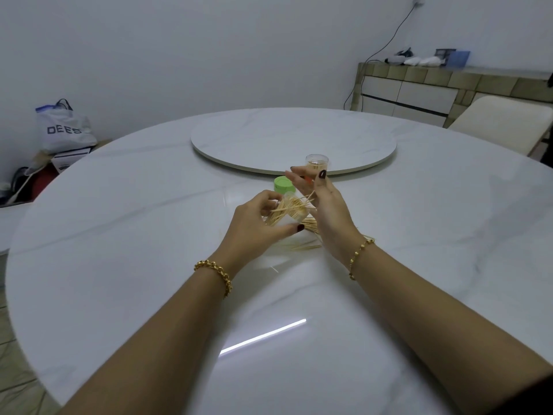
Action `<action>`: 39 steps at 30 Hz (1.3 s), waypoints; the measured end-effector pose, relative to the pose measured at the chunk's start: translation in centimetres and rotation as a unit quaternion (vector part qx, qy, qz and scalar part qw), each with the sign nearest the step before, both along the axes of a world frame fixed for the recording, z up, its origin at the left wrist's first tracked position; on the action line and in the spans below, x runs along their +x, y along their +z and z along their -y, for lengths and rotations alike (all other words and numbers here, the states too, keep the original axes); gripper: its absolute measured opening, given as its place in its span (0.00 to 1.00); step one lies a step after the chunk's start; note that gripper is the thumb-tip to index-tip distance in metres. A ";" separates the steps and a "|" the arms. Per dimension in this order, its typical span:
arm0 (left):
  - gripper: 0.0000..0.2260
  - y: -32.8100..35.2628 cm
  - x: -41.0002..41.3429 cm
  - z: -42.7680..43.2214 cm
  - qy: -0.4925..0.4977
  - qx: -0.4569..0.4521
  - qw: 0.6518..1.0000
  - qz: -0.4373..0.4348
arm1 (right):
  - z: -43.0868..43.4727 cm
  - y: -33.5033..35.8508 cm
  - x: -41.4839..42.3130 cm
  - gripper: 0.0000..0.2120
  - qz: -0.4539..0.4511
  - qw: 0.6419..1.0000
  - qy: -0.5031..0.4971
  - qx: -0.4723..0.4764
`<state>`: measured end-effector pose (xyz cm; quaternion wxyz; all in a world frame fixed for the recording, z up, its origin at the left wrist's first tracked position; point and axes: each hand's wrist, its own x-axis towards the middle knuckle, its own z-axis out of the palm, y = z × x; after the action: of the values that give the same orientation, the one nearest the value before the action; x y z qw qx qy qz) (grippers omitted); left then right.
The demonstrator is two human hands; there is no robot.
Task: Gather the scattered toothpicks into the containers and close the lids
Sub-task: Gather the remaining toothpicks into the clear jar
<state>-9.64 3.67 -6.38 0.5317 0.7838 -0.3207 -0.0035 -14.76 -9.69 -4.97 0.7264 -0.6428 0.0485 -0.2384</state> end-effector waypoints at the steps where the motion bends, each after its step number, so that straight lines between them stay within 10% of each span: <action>1: 0.23 0.0 0.0 0.0 0.000 -0.002 1.000 -0.003 | 0.0 -0.1 0.0 0.18 -0.012 1.000 0.002 -0.026; 39: 0.23 0.3 0.7 -0.6 0.011 -0.007 1.000 -0.005 | -0.7 -1.3 0.0 0.21 0.058 0.981 -0.085 -0.162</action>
<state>-8.99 4.27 -6.07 0.5391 0.7833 -0.3096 0.0007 -14.71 -9.00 -6.31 0.5915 -0.7302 0.0219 -0.3411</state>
